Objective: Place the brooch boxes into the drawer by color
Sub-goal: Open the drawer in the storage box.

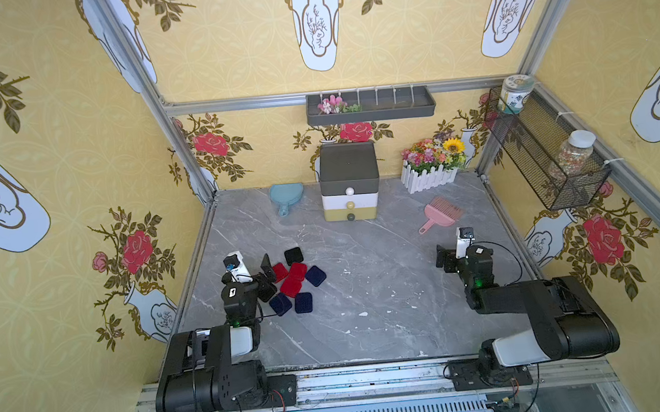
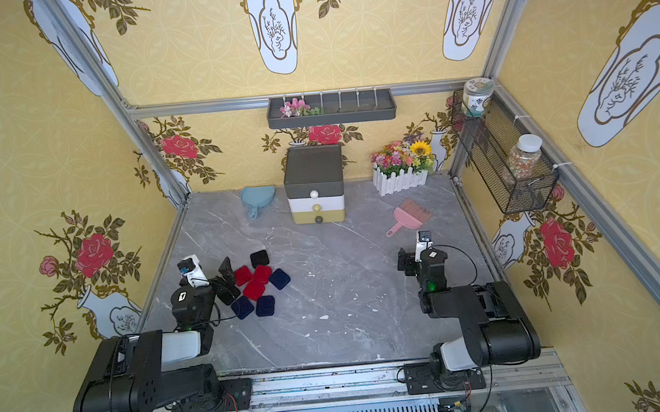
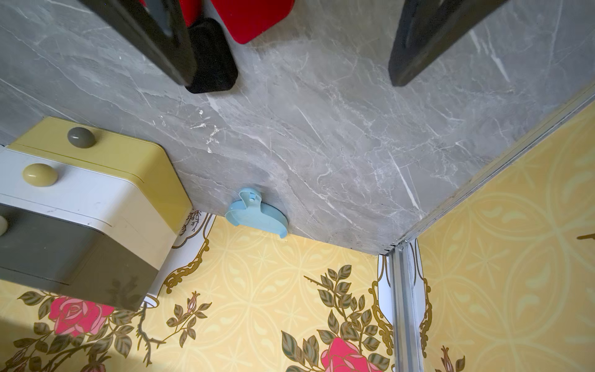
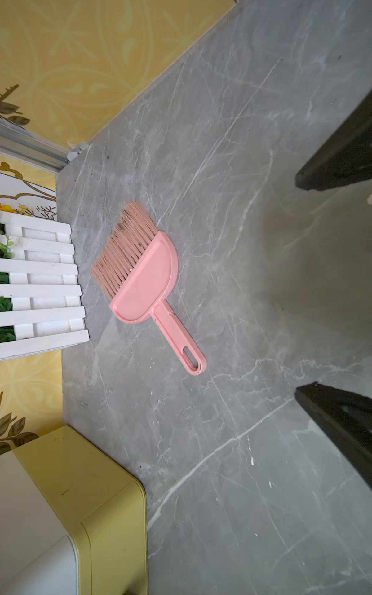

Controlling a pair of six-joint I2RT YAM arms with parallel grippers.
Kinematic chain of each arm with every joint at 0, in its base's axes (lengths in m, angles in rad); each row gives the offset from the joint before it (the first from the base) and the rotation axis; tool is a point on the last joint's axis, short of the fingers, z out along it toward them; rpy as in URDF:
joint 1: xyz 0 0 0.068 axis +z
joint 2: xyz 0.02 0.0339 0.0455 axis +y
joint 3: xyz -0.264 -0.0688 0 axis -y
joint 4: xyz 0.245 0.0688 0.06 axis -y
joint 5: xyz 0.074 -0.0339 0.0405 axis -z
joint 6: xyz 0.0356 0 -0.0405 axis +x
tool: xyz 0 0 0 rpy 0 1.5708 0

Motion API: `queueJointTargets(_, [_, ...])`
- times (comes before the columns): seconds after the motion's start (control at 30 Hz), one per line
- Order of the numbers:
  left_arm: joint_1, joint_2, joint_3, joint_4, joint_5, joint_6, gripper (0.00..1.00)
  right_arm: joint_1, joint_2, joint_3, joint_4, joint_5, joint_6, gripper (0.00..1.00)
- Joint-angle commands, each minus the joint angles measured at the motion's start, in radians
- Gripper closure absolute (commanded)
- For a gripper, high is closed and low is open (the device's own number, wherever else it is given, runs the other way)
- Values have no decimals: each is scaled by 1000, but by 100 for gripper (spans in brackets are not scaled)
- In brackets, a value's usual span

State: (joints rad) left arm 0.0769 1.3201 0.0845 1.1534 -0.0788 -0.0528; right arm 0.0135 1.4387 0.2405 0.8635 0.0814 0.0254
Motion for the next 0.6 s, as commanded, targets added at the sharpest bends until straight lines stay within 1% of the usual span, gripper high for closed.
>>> queueJointTargets(0.0, [0,3,7,-4,8,5,0,2,-3,0,31,-1,4,3])
queueJointTargets(0.57, [1,5,7,-3,7,5,0,2,0,4,24,-7,5,3])
